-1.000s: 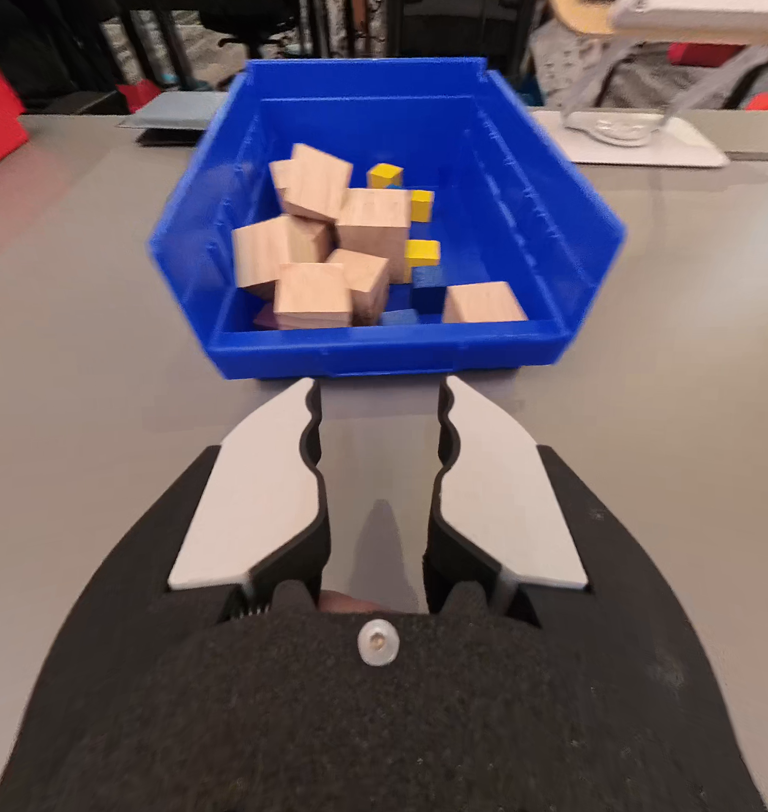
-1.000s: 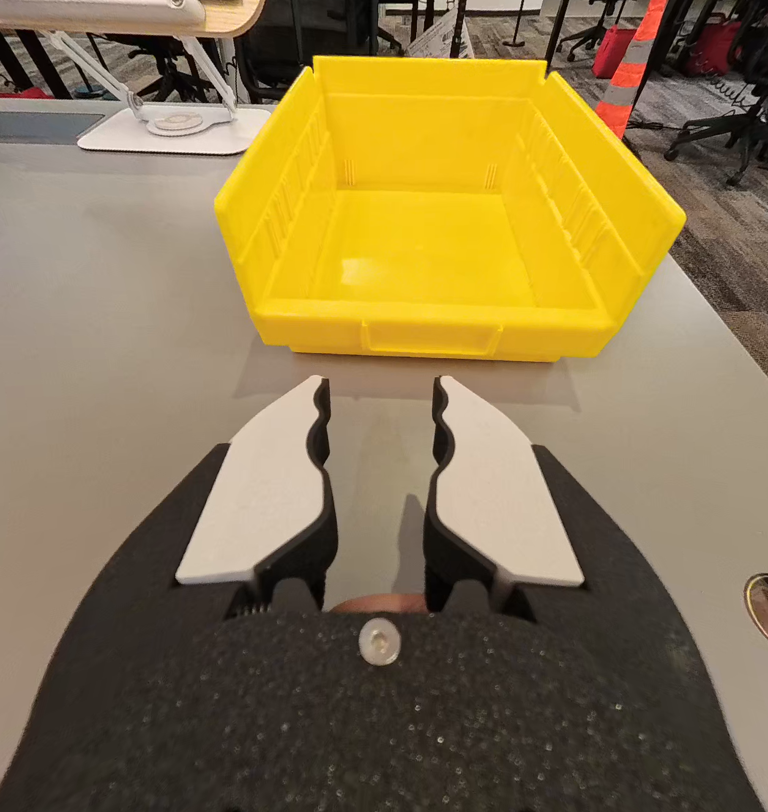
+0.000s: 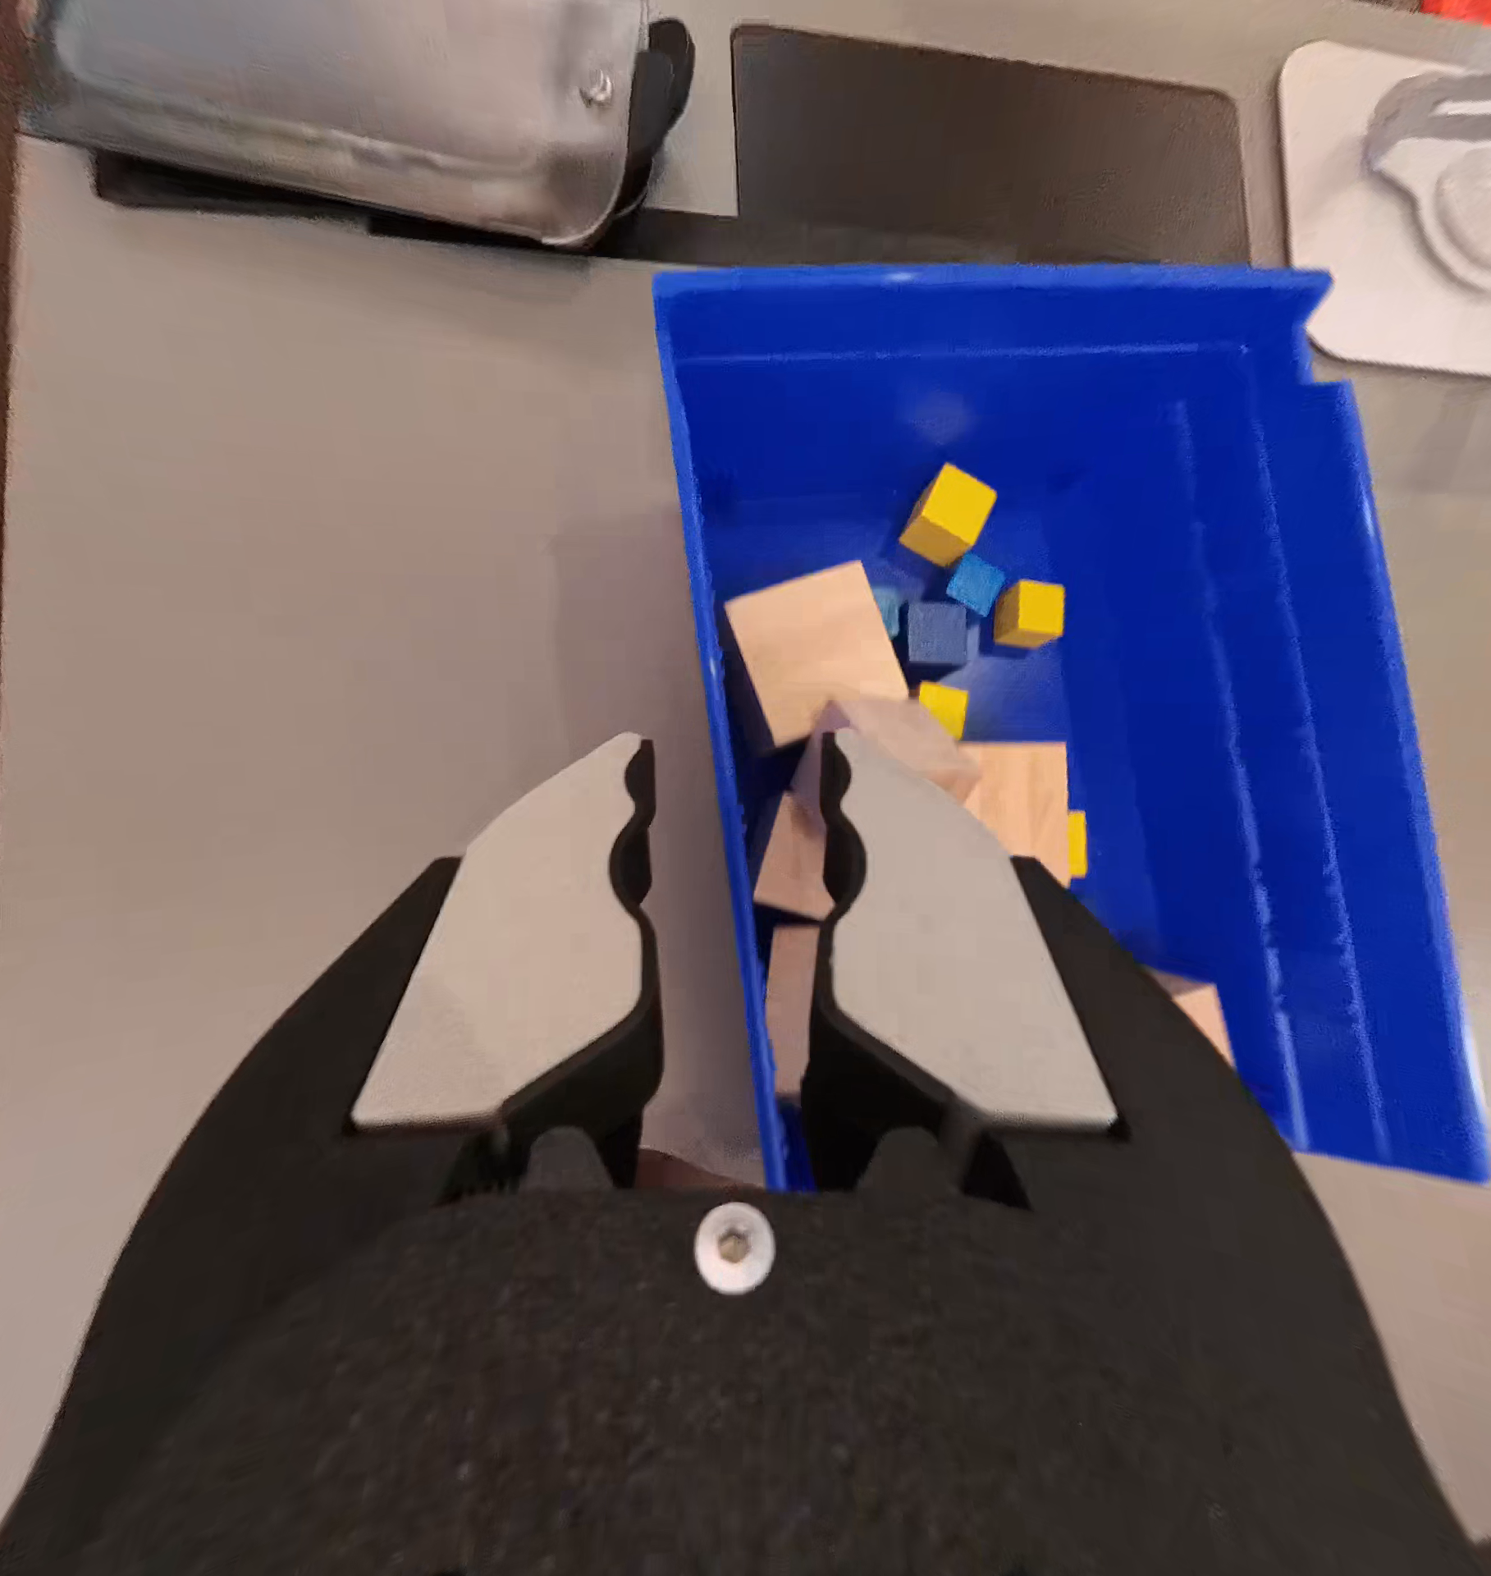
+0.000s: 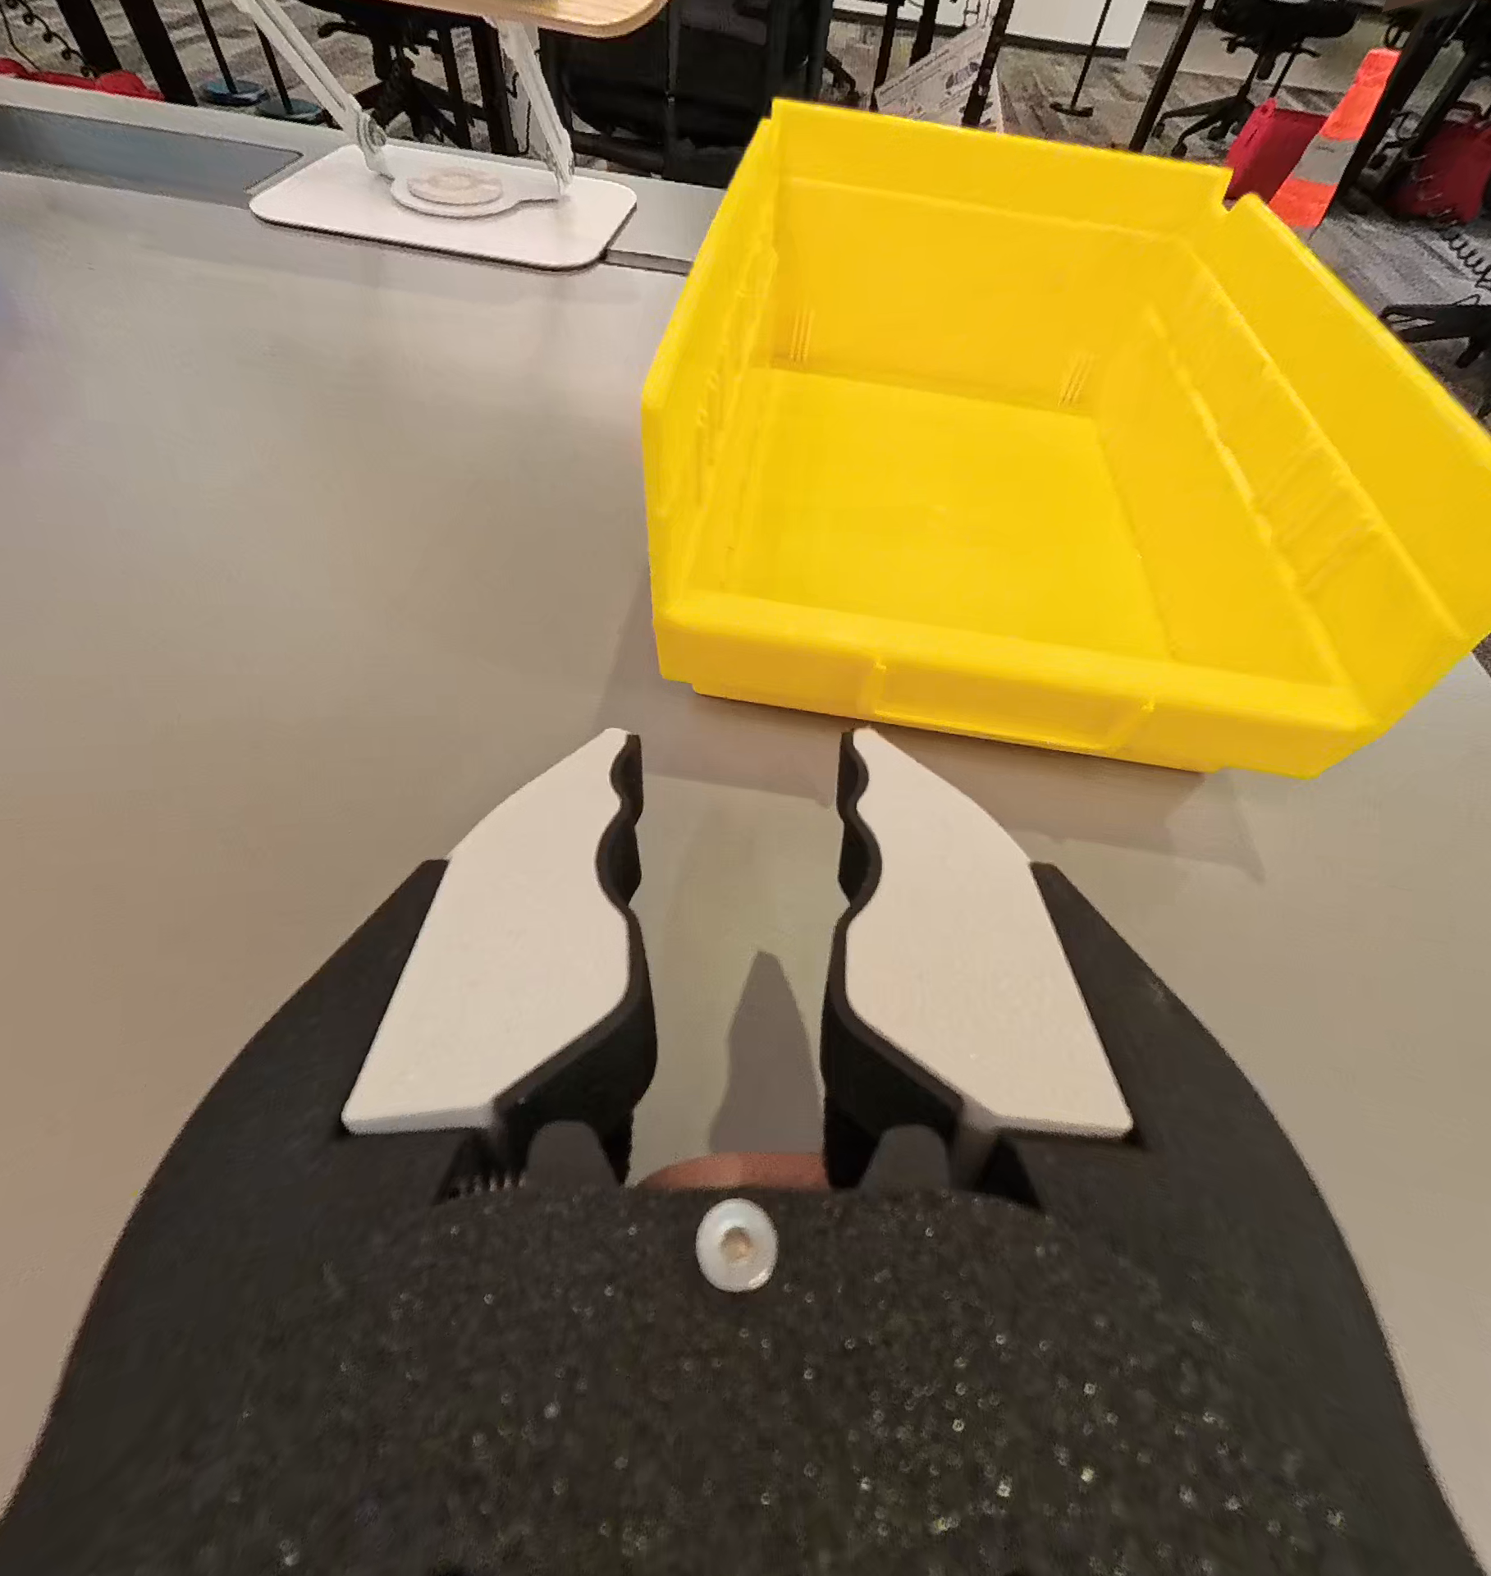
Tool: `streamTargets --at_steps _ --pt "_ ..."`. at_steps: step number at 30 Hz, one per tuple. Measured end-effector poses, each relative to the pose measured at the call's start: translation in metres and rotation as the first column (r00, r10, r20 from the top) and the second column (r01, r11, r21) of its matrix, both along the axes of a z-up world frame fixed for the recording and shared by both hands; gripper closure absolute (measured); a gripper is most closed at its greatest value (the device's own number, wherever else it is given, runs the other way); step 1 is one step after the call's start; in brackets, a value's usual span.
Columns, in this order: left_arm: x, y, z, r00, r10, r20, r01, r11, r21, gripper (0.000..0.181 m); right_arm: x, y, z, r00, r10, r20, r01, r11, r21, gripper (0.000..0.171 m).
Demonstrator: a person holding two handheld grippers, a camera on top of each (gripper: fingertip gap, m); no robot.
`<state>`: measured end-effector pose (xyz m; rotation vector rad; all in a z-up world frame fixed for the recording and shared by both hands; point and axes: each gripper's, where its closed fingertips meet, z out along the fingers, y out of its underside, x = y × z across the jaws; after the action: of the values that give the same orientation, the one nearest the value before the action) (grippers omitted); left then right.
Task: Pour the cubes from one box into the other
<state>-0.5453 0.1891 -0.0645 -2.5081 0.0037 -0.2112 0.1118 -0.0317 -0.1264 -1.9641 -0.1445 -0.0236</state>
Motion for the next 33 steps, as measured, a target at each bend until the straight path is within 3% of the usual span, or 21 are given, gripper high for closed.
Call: streamTargets --at_steps 4,9,11,14,17,21,24,26,29,33 --pt "-0.004 0.038 -0.029 1.000 0.014 0.009 -0.012 0.973 -0.230 0.144 0.003 -0.002 0.003 1.000 0.000 0.006 0.000 1.000 0.010 0.128" --pt "-0.009 0.054 -0.065 0.998 0.060 0.027 -0.042 0.902 -0.430 0.144 0.008 -0.003 0.001 1.000 -0.003 -0.011 0.003 1.000 0.003 0.128" --pt "-0.009 0.057 -0.072 0.999 0.050 0.000 -0.045 0.893 -0.448 0.149 0.010 -0.003 0.000 1.000 -0.006 0.028 0.005 1.000 0.004 0.128" --pt "0.000 0.060 -0.076 0.999 0.005 -0.034 -0.021 0.884 -0.467 0.176 0.005 -0.002 -0.003 0.995 0.014 0.097 -0.013 1.000 -0.002 0.128" --pt "-0.002 0.062 -0.076 0.991 -0.040 -0.127 -0.026 0.879 -0.477 0.177 -0.005 -0.001 -0.007 0.990 0.046 0.134 -0.044 0.999 -0.021 0.127" --pt "-0.001 0.059 -0.076 0.990 -0.026 -0.137 -0.042 0.882 -0.470 0.176 -0.026 -0.002 -0.003 0.984 0.098 0.146 -0.096 0.995 -0.019 0.128" --pt "0.004 0.051 -0.076 0.990 -0.024 -0.139 -0.045 0.878 -0.476 0.177 -0.058 -0.001 0.002 0.977 0.202 0.067 -0.198 0.979 -0.055 0.128" --pt "0.007 0.043 -0.076 0.990 -0.031 -0.135 -0.040 0.871 -0.490 0.177 -0.098 -0.004 0.004 0.937 0.347 -0.039 -0.349 0.928 -0.132 0.127" --pt "0.009 0.032 -0.076 0.990 -0.043 -0.132 -0.028 0.868 -0.495 0.176 -0.161 -0.009 0.032 0.792 0.602 -0.105 -0.611 0.778 -0.149 0.127" --pt "0.008 0.030 -0.077 0.991 -0.041 -0.129 -0.023 0.887 -0.462 0.176 -0.227 0.027 0.065 0.700 0.713 -0.049 -0.698 0.668 -0.258 0.118"
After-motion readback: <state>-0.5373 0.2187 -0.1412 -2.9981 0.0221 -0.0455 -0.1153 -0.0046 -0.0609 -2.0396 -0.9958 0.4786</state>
